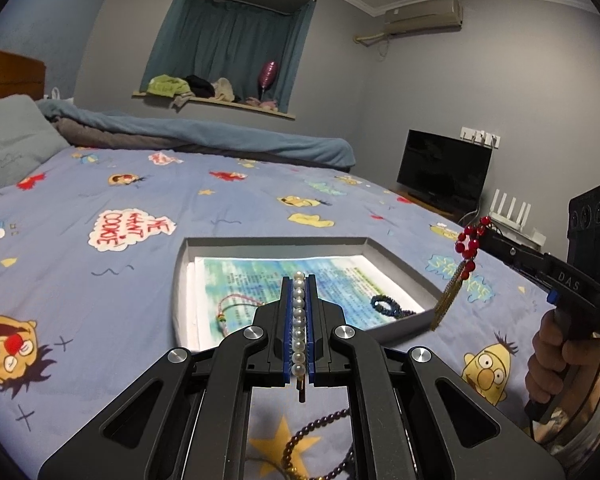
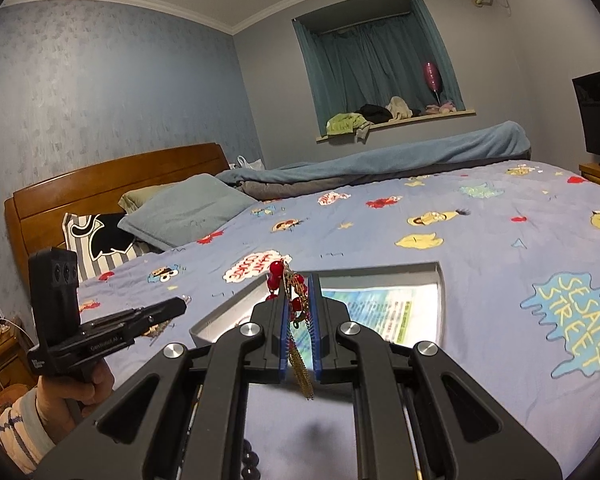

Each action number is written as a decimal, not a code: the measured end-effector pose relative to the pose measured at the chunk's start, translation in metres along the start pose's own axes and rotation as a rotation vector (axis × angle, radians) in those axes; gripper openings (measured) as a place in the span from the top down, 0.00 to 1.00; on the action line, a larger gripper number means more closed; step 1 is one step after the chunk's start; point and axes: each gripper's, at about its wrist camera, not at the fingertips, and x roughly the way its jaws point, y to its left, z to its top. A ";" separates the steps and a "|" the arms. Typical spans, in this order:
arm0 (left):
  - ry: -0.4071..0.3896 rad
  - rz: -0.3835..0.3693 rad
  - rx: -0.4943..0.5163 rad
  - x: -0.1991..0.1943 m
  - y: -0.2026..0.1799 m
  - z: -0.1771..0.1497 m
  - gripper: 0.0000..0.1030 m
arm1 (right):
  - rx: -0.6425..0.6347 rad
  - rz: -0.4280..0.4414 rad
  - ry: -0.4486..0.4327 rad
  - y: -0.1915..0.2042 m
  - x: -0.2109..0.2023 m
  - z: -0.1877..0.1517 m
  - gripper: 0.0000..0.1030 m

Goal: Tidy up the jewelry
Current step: 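Carry hairpin and brooch into the box and open both tools, then grasp a silver hoop earring with the left tool while the right tool grasps the black bead bracelet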

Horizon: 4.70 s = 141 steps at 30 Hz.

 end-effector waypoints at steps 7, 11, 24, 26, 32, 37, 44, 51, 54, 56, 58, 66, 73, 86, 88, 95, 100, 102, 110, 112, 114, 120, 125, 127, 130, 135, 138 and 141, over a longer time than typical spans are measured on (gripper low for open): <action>0.005 -0.070 -0.037 0.018 0.007 0.014 0.94 | 0.007 0.003 0.007 -0.002 0.020 0.008 0.92; 0.028 -0.136 -0.093 0.036 0.017 0.022 0.94 | 0.016 -0.001 0.037 -0.007 0.037 0.007 0.92; 0.148 -0.145 -0.063 0.090 0.000 0.022 0.94 | 0.071 -0.037 0.151 -0.029 0.089 0.001 0.92; 0.175 -0.114 -0.038 0.100 -0.005 0.020 0.94 | 0.072 -0.047 0.181 -0.031 0.097 -0.003 0.92; 0.275 -0.042 0.029 0.123 -0.017 0.008 0.94 | 0.059 -0.082 0.280 -0.030 0.118 -0.017 0.92; 0.340 -0.013 0.029 0.132 -0.013 0.000 0.94 | 0.045 -0.104 0.338 -0.030 0.130 -0.027 0.92; 0.364 0.004 0.034 0.131 -0.012 -0.004 0.94 | 0.041 -0.139 0.372 -0.033 0.134 -0.032 0.83; 0.319 0.007 0.016 0.115 -0.010 0.000 0.81 | 0.021 -0.141 0.346 -0.031 0.121 -0.031 0.60; 0.293 0.004 -0.001 0.106 -0.006 0.003 0.70 | 0.012 -0.138 0.332 -0.029 0.110 -0.031 0.55; 0.277 -0.001 -0.014 0.099 -0.005 0.004 0.63 | 0.010 -0.131 0.323 -0.029 0.101 -0.032 0.55; 0.266 -0.011 -0.019 0.092 -0.004 0.003 0.60 | -0.001 -0.132 0.308 -0.026 0.091 -0.033 0.55; 0.244 -0.008 -0.011 0.060 0.001 -0.005 0.59 | -0.047 -0.083 0.239 -0.008 0.052 -0.033 0.55; 0.234 0.021 -0.024 0.039 0.018 -0.012 0.59 | -0.052 -0.084 0.228 -0.005 0.036 -0.039 0.55; 0.216 0.040 -0.061 -0.002 0.035 -0.028 0.56 | -0.073 -0.030 0.270 0.011 0.024 -0.059 0.53; 0.223 0.034 -0.052 -0.007 0.033 -0.032 0.56 | -0.078 -0.016 0.292 0.015 0.024 -0.066 0.53; 0.264 0.023 -0.038 -0.012 0.031 -0.046 0.56 | -0.083 0.024 0.341 0.023 0.023 -0.079 0.53; 0.297 0.033 -0.023 -0.019 0.031 -0.057 0.56 | -0.095 0.046 0.380 0.028 0.026 -0.089 0.53; 0.310 0.040 -0.014 -0.020 0.032 -0.060 0.57 | -0.099 0.056 0.393 0.029 0.026 -0.093 0.53; 0.377 0.078 0.040 -0.019 0.028 -0.076 0.57 | -0.122 0.078 0.445 0.035 0.031 -0.102 0.63; 0.387 0.086 0.049 -0.017 0.027 -0.078 0.57 | -0.133 0.070 0.454 0.036 0.033 -0.104 0.71; 0.398 0.095 0.068 -0.016 0.026 -0.080 0.60 | -0.148 0.072 0.463 0.038 0.034 -0.106 0.79; 0.396 0.115 0.104 -0.016 0.024 -0.080 0.93 | -0.198 0.059 0.443 0.045 0.031 -0.107 0.86; 0.342 0.133 0.098 -0.022 0.025 -0.072 0.95 | -0.175 0.056 0.345 0.039 0.018 -0.092 0.86; 0.315 0.136 0.096 -0.025 0.024 -0.068 0.95 | -0.165 0.058 0.317 0.037 0.013 -0.086 0.86; 0.279 0.142 0.092 -0.029 0.023 -0.063 0.95 | -0.157 0.053 0.289 0.034 0.009 -0.081 0.86; 0.235 0.140 0.086 -0.033 0.021 -0.056 0.96 | -0.152 0.042 0.248 0.033 0.003 -0.074 0.86; 0.206 0.130 0.082 -0.035 0.018 -0.052 0.96 | -0.136 0.044 0.204 0.030 -0.003 -0.067 0.86; 0.184 0.119 0.075 -0.035 0.015 -0.048 0.96 | -0.119 0.048 0.176 0.028 -0.007 -0.062 0.86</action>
